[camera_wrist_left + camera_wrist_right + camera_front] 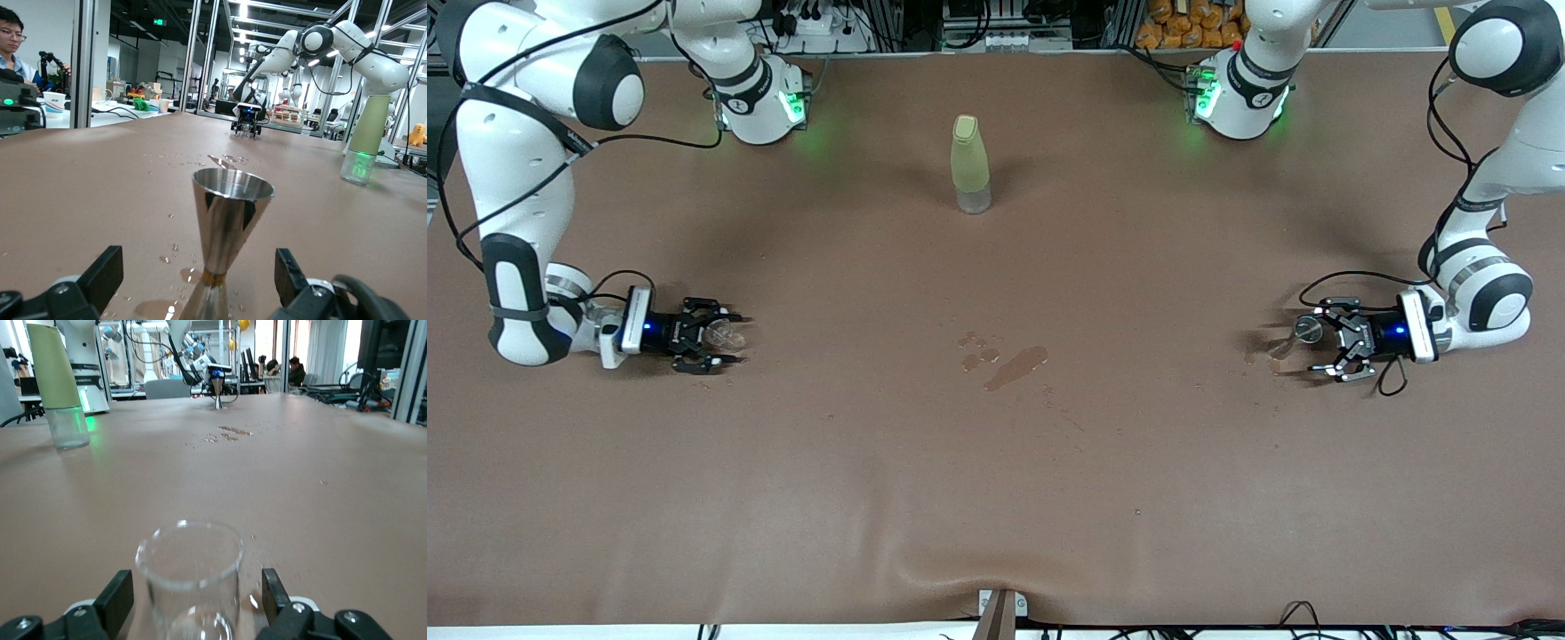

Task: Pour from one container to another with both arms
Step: 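Lower the beaker with the right gripper while the left gripper lowers the jigger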

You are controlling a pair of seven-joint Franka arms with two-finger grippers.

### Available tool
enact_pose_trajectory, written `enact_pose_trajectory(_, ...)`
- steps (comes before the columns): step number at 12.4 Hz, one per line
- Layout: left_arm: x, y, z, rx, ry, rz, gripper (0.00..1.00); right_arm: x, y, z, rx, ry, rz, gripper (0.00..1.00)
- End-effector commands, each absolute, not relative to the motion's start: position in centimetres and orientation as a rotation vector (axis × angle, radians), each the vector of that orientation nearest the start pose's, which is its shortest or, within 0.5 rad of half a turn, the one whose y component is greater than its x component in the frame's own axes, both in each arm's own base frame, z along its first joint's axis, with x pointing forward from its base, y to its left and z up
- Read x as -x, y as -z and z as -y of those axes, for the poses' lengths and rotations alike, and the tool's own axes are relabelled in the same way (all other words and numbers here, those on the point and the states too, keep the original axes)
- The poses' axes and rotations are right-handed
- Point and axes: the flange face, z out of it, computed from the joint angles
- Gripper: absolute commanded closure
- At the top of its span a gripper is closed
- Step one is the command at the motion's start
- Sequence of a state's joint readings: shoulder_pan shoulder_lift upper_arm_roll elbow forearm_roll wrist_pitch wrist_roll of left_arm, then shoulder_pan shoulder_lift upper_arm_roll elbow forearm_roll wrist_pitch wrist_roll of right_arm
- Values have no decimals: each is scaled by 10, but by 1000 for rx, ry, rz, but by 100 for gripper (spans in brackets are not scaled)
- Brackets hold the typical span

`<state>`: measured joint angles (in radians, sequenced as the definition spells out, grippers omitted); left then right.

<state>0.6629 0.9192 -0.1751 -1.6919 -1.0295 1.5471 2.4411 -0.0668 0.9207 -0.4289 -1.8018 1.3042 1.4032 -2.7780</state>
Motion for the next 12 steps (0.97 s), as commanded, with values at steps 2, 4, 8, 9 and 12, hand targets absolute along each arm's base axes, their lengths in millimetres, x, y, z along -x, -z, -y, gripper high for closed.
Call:
enact_pose_trajectory(2,-552,-110,-215,-1490,-977,1132,0,-518,-100,192,1502,913,1497,11)
enact_pose_trajectory(4,-566,-137,-231,-1558,-909,1142,0,-527,-127,206,1603,757,1461,10)
enact_pose_trajectory(8,-586,-195,-250,-1726,-710,1114,0,-542,-200,224,1856,424,1308,10)
enact_pose_trajectory(9,-591,-218,-252,-1777,-663,1090,0,-544,-227,228,1936,332,1267,9)
enact_pose_trajectory(12,-615,-294,-225,-1974,-465,1002,0,-544,-322,232,2184,132,1112,7)
